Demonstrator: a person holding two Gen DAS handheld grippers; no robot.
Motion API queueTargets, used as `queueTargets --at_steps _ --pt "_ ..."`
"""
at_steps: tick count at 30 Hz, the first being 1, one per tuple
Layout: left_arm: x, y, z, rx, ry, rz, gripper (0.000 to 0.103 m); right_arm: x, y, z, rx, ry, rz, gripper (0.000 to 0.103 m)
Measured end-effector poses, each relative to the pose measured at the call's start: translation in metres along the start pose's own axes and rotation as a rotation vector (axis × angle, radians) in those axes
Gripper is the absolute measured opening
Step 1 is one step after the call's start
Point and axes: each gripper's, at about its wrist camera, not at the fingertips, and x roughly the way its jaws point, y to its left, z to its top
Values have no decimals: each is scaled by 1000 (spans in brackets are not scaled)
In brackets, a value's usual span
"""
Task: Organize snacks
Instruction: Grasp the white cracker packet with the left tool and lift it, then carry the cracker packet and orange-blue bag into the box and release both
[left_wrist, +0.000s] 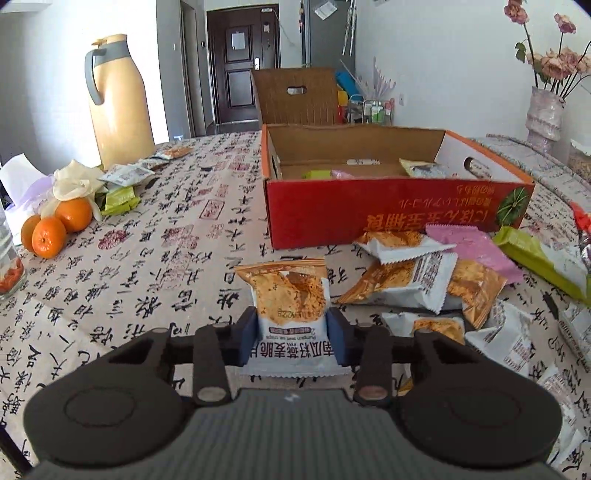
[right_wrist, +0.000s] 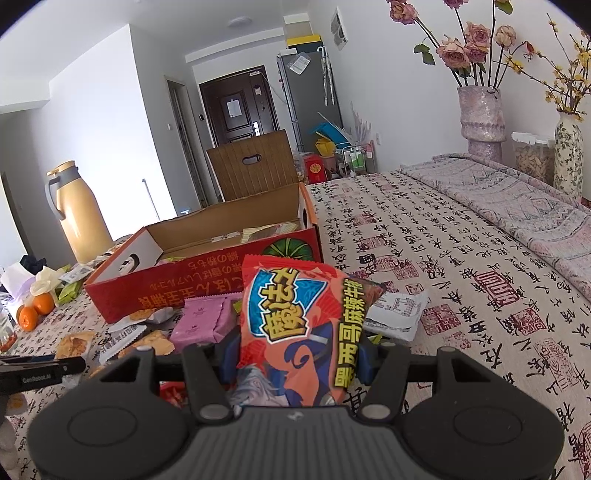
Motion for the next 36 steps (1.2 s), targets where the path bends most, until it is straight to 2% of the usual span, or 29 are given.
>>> queueTargets --at_steps 8,14,27,36 --pt "-18 -4 18 -13 -65 -30 41 1 7 6 -27 -11 9 57" --pt "-26 -12 38 -17 -120 -52 41 5 18 20 -61 -52 23 57" --pt "-23 -34 89 1 -216 -65 41 36 48 71 -118 -136 79 57" --pt "-6 -41 124 4 -251 -65 41 77 68 109 -123 -158 88 57"
